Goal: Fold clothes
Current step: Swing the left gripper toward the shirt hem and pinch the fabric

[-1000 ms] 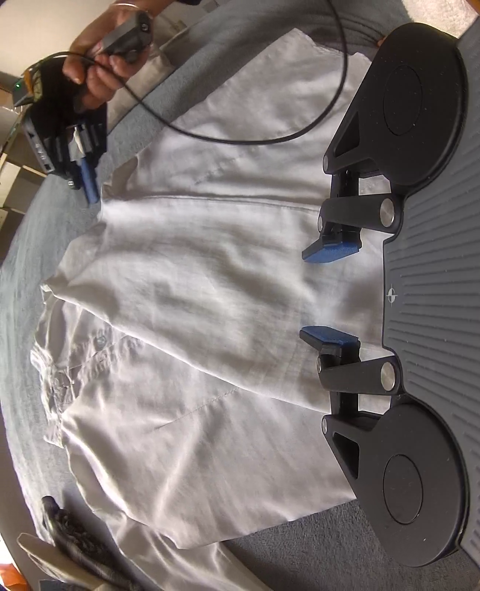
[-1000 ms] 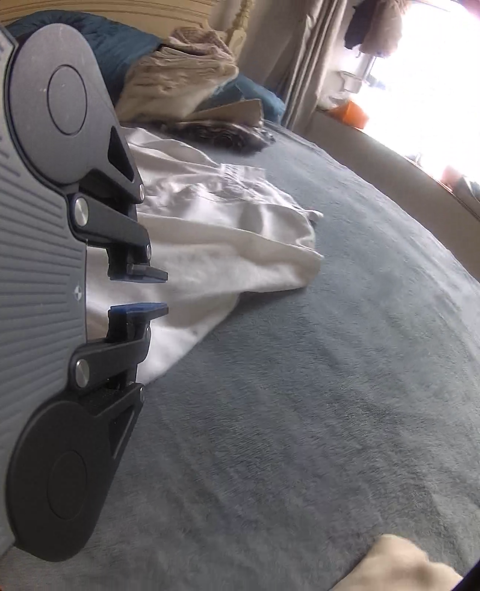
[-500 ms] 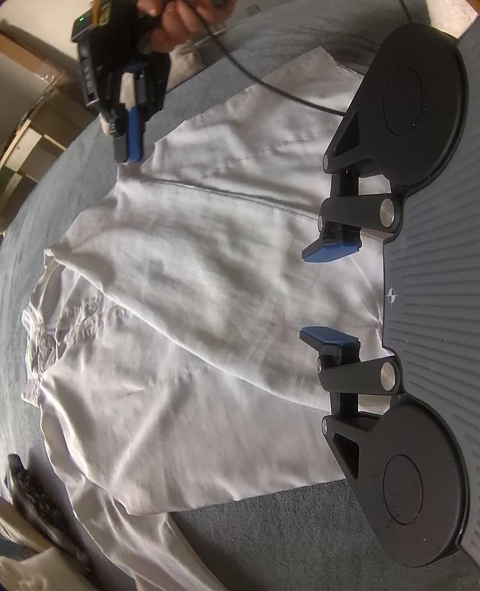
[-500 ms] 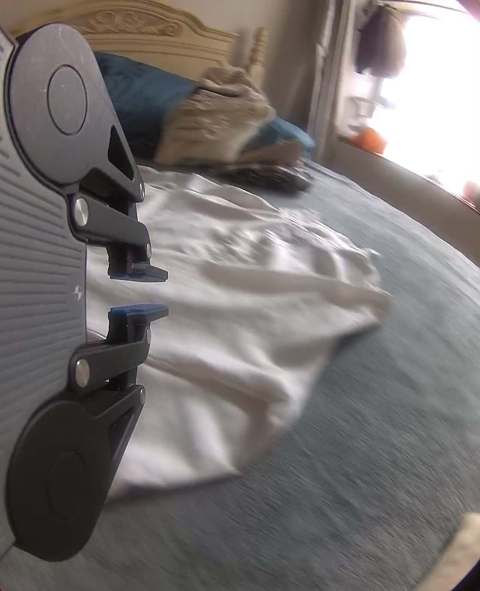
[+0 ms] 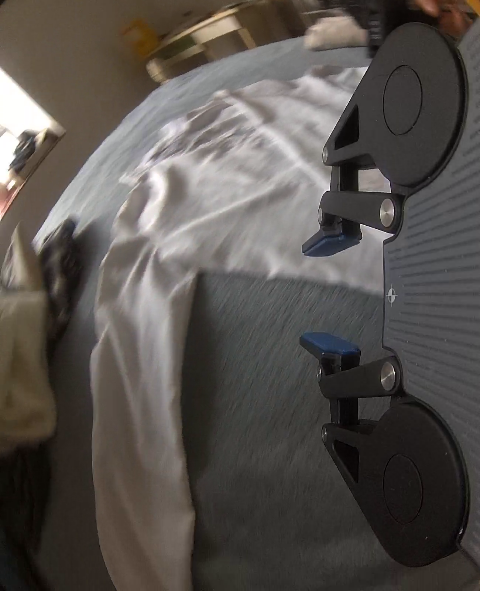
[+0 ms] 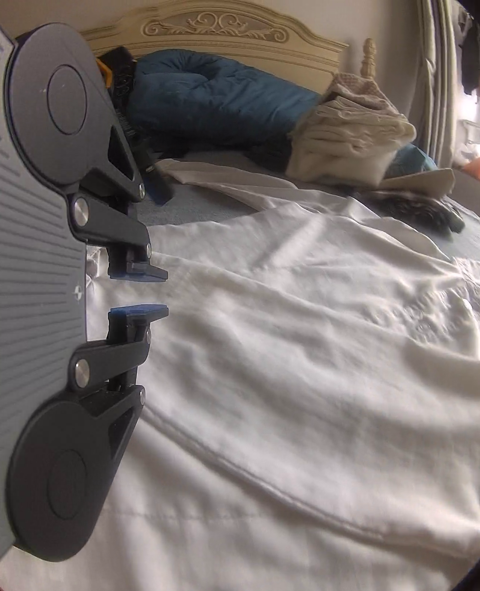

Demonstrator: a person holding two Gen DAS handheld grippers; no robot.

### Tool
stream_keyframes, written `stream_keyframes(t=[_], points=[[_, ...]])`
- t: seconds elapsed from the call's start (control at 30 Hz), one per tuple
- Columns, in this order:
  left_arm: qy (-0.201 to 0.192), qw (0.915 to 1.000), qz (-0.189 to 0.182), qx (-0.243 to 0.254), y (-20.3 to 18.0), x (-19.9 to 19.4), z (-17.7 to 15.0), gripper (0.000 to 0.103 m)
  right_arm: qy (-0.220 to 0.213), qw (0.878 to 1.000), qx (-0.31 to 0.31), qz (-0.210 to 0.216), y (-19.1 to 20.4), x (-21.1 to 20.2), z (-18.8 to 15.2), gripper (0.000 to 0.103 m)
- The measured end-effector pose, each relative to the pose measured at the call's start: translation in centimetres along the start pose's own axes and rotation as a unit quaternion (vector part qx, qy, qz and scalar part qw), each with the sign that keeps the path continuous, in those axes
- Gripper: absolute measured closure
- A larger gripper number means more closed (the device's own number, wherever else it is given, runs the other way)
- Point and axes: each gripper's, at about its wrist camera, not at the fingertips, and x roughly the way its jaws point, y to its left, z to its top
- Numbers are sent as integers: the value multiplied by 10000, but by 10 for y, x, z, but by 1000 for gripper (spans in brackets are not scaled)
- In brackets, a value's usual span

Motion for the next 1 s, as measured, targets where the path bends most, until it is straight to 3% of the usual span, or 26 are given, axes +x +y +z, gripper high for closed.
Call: stream_keyframes(t=[0.07,0.1,0.17,0.2,0.37,0.6,0.67,0.73,0.8,0.87,1.0], points=[[-292,9925,47,-1184,44,-7,14,43,31,10000,26,-11,1,2,-1,89],[-418,9821,33,-1836,67,-10,19,43,45,10000,40,-22,2,4,-1,89],[-722,9518,-3,-2980,109,-19,22,43,72,9999,72,-61,2,9,0,89],[-900,9387,73,-3326,124,-24,23,43,84,9999,89,-88,3,11,0,89],[-1722,9025,500,-3915,172,-43,33,41,165,9994,152,-281,-1,19,-1,88],[-2238,8700,990,-4279,216,-42,54,44,153,9989,171,-407,1,24,1,88],[-2336,8688,1096,-4226,221,-40,62,52,142,9988,175,-446,1,25,1,88],[-2462,8754,1229,-3975,218,-38,72,67,142,9985,174,-497,1,25,0,88],[-2607,8866,1318,-3586,213,-41,78,84,137,9983,186,-536,0,26,0,88],[-2645,9042,1390,-3053,195,-42,83,94,124,9981,218,-554,-2,26,1,88],[-2705,9335,1366,-1916,151,-45,89,99,79,9981,260,-561,-3,24,3,88]])
